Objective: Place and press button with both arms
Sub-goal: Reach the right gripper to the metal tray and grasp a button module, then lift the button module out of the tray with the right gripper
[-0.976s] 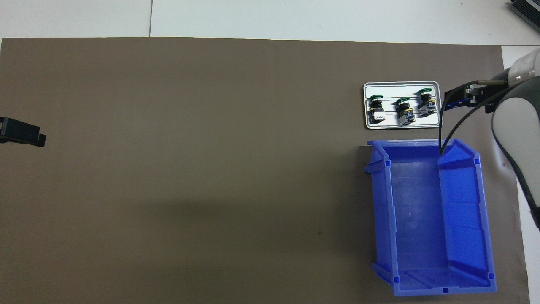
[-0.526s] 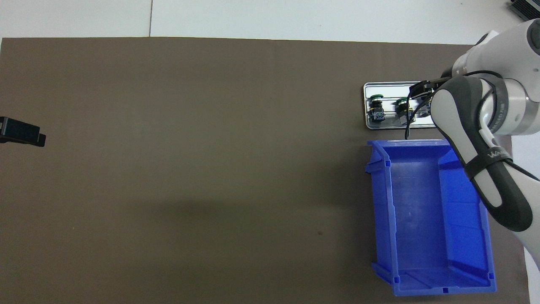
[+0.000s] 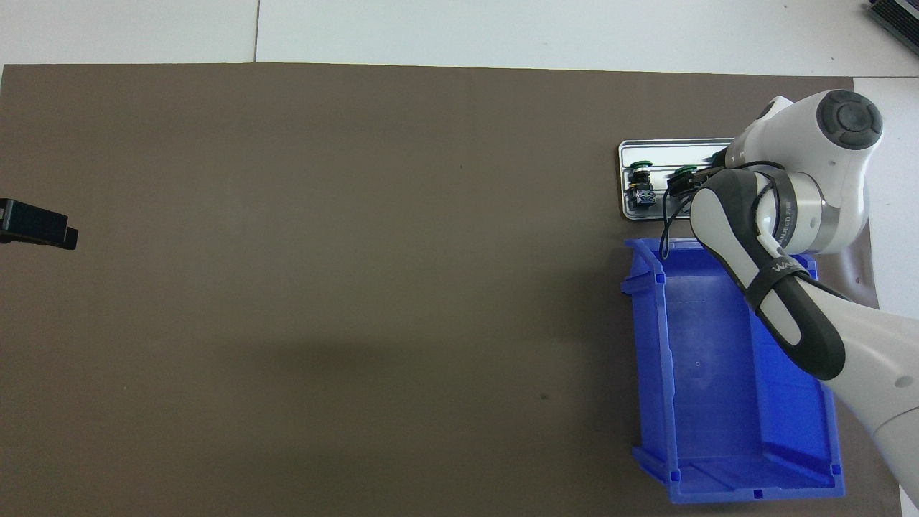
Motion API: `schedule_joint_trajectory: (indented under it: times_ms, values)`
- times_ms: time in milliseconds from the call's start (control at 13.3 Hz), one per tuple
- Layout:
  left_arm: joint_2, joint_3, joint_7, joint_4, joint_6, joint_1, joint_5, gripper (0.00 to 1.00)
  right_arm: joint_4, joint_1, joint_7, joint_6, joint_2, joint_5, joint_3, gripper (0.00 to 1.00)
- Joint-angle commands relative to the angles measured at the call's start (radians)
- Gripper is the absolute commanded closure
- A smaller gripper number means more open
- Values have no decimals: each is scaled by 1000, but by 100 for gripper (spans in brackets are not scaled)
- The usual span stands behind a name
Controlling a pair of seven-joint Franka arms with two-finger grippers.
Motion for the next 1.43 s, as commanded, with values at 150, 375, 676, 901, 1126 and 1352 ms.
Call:
schedule_joint_trajectory:
  times_ms: [150, 375, 676, 901, 1126, 1352]
  values:
    - [-25, -8, -3, -27, -1, 10, 19, 0, -59, -7, -39, 77, -3, 52, 8, 4]
    - [-25, -8, -3, -27, -3, 10, 21, 0, -62, -19, -96, 118, 11, 122, 8, 8]
    - [-25, -10, -3, -27, -1, 10, 19, 0, -56, -21, -131, 126, 14, 152, 7, 50]
    - [-25, -8, -3, -27, -1, 10, 19, 0, -53, -18, -107, 115, 15, 152, 5, 100]
    - [-25, -8, -3, -27, -1, 10, 19, 0, 13, -9, -44, 60, 9, 144, 2, 100]
    - [-25, -8, -3, -27, -1, 10, 19, 0, 160, 21, 148, -72, 6, 65, 0, 100]
